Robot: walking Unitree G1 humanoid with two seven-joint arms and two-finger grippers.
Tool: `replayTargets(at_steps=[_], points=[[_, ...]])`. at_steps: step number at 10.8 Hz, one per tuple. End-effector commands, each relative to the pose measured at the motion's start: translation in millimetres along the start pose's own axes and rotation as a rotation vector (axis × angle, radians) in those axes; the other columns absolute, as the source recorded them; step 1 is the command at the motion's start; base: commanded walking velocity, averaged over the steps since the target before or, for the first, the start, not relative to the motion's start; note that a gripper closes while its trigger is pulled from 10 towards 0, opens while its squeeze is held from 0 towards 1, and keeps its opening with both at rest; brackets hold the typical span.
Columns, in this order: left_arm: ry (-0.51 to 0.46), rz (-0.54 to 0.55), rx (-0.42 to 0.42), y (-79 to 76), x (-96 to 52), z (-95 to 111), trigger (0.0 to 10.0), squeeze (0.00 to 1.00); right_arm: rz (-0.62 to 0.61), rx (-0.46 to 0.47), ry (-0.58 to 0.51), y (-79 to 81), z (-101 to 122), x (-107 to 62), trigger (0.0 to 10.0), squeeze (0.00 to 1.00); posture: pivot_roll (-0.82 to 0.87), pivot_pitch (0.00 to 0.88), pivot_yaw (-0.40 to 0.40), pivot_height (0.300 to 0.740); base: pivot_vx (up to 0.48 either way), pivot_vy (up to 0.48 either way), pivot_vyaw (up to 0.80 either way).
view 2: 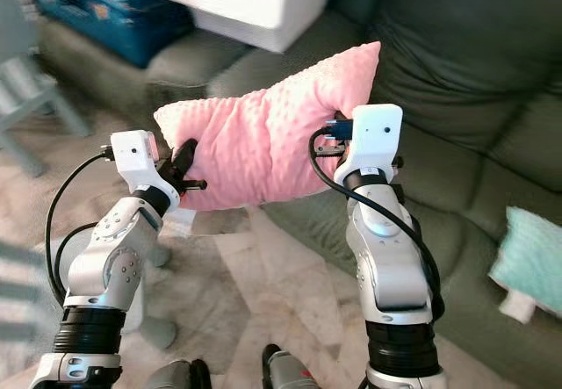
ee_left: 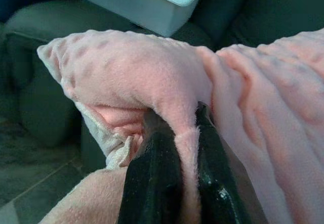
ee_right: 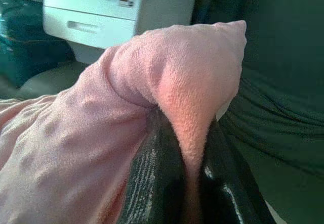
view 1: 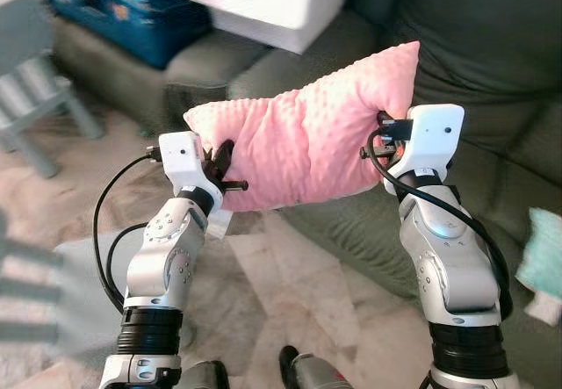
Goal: Move the pillow to the sofa
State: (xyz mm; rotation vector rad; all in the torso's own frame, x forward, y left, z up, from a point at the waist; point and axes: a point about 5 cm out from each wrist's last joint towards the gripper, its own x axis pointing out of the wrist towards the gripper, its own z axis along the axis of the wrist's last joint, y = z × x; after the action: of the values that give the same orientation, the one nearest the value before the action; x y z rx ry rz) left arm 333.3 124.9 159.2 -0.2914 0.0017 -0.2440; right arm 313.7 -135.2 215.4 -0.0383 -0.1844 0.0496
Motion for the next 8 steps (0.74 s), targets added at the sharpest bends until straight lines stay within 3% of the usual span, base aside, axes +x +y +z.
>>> replayTargets(at_steps=[1,8], points=[[-0.003,-0.013,-0.004,-2.9,0.2,-0.8,10.0,0.0,-0.014,0.0,-0.017,-2.9,5.2,-0.7,10.0,0.0,-0.14,0.205,-0.061,0.74,0.0,0.0,-0.79],[-0.001,-0.009,-0.019,-3.8,0.1,-2.8,10.0,0.0,-0.011,-0.009,-0.011,-4.1,5.8,-1.0,10.0,0.0,-0.15,0.208,-0.069,0.74,0.0,0.0,-0.79]])
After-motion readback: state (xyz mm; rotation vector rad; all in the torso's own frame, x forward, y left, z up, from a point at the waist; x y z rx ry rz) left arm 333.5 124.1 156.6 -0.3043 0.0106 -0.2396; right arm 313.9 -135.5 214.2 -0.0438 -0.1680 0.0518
